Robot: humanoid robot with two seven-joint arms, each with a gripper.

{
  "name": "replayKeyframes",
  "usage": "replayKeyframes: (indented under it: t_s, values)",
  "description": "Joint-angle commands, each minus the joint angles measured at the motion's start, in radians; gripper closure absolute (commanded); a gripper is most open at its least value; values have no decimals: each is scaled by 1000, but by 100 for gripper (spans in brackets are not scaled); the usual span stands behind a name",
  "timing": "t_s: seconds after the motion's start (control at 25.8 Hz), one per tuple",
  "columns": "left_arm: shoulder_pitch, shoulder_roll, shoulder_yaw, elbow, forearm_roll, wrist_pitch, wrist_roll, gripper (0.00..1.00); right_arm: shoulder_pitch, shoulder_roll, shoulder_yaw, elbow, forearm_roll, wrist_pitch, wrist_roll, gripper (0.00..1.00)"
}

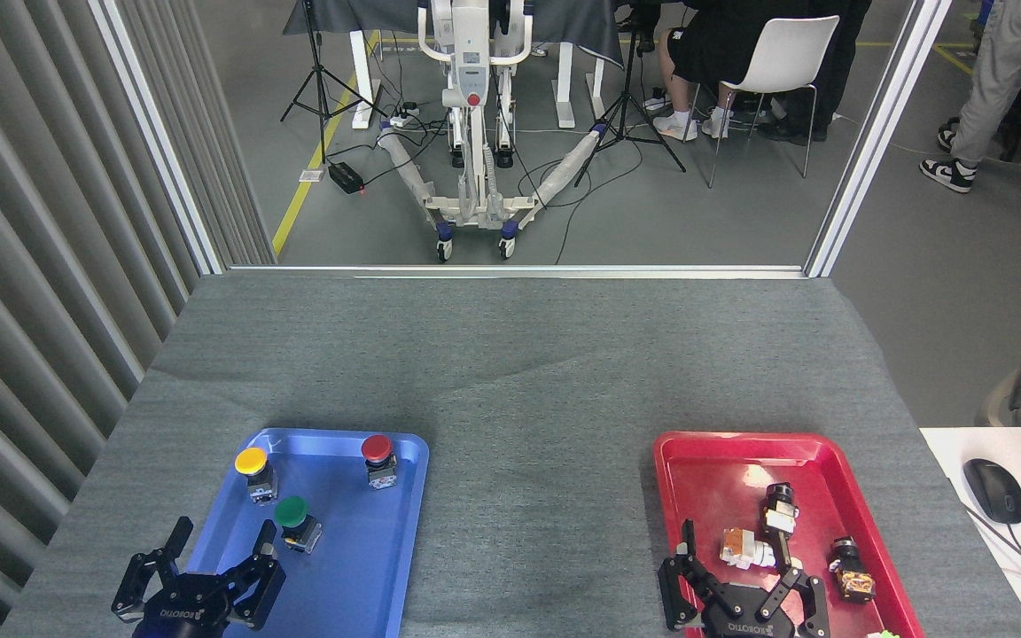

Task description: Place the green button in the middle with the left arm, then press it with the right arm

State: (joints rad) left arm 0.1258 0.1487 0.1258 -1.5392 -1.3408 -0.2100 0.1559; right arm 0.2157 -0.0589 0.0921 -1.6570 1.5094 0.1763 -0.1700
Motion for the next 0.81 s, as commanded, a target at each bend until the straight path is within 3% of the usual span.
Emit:
replayKeyframes:
  t_s: [0.0, 0.77]
  values:
    - [0, 0, 0, 2, 2, -3, 2, 0, 1, -1, -3, -3, 0, -4, 0, 0]
    - [-8, 6, -3, 8, -6, 3, 19, 0, 22, -2, -51, -4, -3, -43, 0, 0]
